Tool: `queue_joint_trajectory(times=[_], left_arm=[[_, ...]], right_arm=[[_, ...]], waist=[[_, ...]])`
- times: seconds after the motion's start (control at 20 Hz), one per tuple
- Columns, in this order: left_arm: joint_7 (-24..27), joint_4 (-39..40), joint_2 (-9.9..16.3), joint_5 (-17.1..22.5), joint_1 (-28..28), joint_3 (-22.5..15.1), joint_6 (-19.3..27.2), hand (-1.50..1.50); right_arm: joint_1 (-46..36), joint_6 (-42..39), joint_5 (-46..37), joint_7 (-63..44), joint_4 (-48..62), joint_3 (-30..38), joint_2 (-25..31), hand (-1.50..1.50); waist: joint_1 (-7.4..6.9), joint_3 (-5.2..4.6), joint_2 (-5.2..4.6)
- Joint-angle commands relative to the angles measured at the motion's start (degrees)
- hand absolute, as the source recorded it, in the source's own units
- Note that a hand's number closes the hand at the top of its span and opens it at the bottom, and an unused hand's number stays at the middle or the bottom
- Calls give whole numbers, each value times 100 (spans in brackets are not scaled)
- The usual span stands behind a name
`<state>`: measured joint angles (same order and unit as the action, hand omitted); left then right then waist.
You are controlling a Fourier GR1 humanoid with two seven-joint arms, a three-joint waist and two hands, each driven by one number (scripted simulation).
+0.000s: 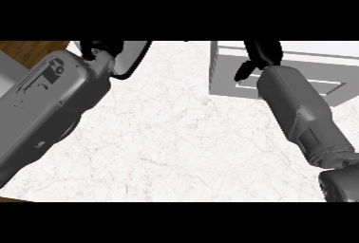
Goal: Pick up the can, place it into the drawer and close the drawer
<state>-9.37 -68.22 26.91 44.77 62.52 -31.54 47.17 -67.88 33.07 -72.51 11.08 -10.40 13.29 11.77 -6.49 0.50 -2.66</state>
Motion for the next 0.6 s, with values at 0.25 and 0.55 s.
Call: queue_joint_trajectory(times=[0.25,0.55], left_arm=[[39,-177,53,-73,-256,-11,-12,-150],[-170,-447,196,-30,-432,54,-13,-150]], right_arm=[[-330,-808,1893,1074,-170,1725,-163,-150],[-383,-1080,2307,1330,-115,2138,-109,-150]], waist=[[38,-8,44],[1,-34,68]])
